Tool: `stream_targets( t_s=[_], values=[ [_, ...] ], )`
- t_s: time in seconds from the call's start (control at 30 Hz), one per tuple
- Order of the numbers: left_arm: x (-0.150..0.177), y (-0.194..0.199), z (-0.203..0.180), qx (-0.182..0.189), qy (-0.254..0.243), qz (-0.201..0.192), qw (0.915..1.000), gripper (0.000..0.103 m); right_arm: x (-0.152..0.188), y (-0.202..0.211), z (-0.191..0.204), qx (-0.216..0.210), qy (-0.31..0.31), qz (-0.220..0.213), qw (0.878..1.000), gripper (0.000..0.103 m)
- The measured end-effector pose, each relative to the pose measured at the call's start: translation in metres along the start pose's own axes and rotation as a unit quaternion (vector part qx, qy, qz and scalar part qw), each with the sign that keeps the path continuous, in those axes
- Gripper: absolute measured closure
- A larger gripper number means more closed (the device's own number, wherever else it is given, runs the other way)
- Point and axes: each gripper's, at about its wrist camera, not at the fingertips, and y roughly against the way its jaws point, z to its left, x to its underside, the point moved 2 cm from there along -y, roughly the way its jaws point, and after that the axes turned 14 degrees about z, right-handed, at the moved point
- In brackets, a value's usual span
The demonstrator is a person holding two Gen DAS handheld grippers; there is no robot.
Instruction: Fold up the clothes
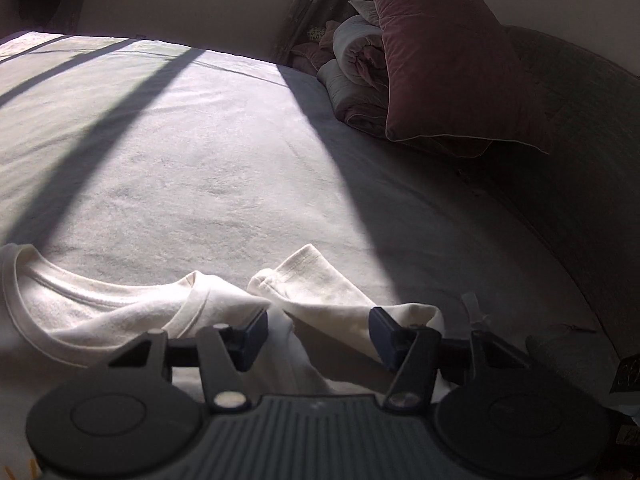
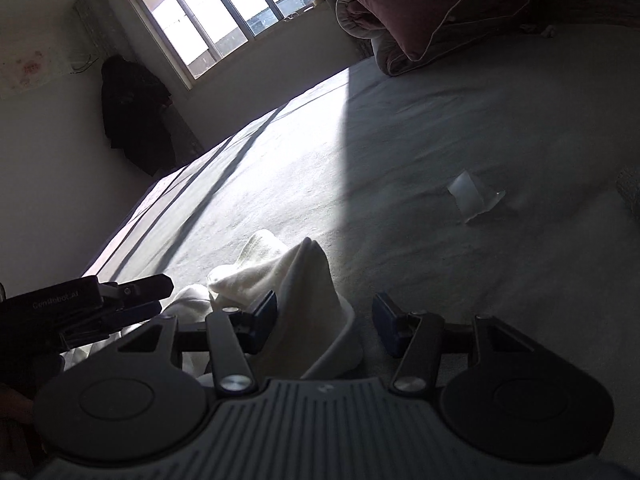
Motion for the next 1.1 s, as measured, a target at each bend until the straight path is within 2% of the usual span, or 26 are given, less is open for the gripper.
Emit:
stream_targets(
  t_s=[0.07,0.1,0.17,0.2,0.23,0.3,0.4,0.47,0.53,0.57,0.67,0.77,0.9,0.97,1.07,1.1],
  values=[
    [-0.014,-0.014,-0.012,0.014,0.002,0.036,0.9993,0.036,-0.001,0.004,-0.004,-0.017,-0.015,0.013,1.0,0.046],
    [-0.022,-0.021,-0.018,0.018,0.0,0.045,0.9988,0.036,-0.001,0.004,-0.005,-0.018,-0.016,0.014,1.0,0.046],
    [-0.031,-0.029,-0.026,0.023,0.001,0.062,0.9978,0.036,0.0,0.006,-0.007,-0.02,-0.018,0.016,1.0,0.052],
    [-0.032,-0.031,-0.029,0.024,0.004,0.069,0.9973,0.036,0.001,0.004,-0.008,-0.021,-0.021,0.019,0.999,0.065],
    [-0.034,-0.033,-0.032,0.026,0.008,0.077,0.9967,0.036,0.002,0.002,-0.009,-0.023,-0.024,0.021,0.999,0.082],
    [-0.037,-0.037,-0.039,0.028,0.014,0.092,0.9952,0.037,0.005,-0.001,-0.013,-0.035,-0.036,0.023,0.998,0.089],
    [-0.042,-0.043,-0.048,0.032,0.025,0.115,0.9926,0.037,0.003,0.012,-0.02,-0.084,-0.064,0.01,0.994,0.092],
    [-0.045,-0.047,-0.054,0.034,0.032,0.13,0.9904,0.037,0.0,0.028,-0.019,-0.103,-0.061,-0.009,0.993,0.092],
    [-0.048,-0.044,-0.061,0.052,0.03,0.133,0.9893,0.037,-0.004,0.043,-0.018,-0.122,-0.058,-0.029,0.99,0.093],
    [-0.05,-0.041,-0.065,0.075,0.027,0.131,0.9882,0.037,-0.005,0.051,-0.017,-0.129,-0.055,-0.039,0.989,0.093],
    [-0.054,-0.034,-0.077,0.116,0.021,0.125,0.9851,0.037,-0.009,0.072,-0.013,-0.109,-0.034,-0.07,0.991,0.093],
    [-0.058,-0.033,-0.087,0.101,0.007,0.126,0.9869,0.036,-0.013,0.082,-0.015,-0.065,-0.019,-0.077,0.995,0.093],
    [-0.061,-0.05,-0.082,0.074,0.037,0.15,0.9852,0.035,-0.015,0.074,-0.031,-0.01,-0.034,-0.051,0.998,0.093],
    [-0.06,-0.059,-0.077,0.078,0.053,0.156,0.9832,0.035,-0.013,0.059,-0.037,0.042,-0.031,-0.017,0.999,0.093],
    [-0.058,-0.075,-0.069,0.074,0.086,0.165,0.9798,0.035,-0.012,0.049,-0.043,0.058,-0.04,0.014,0.997,0.091],
    [-0.057,-0.079,-0.067,0.07,0.097,0.165,0.9791,0.035,-0.011,0.053,-0.045,0.05,-0.042,0.01,0.998,0.089]
  ],
)
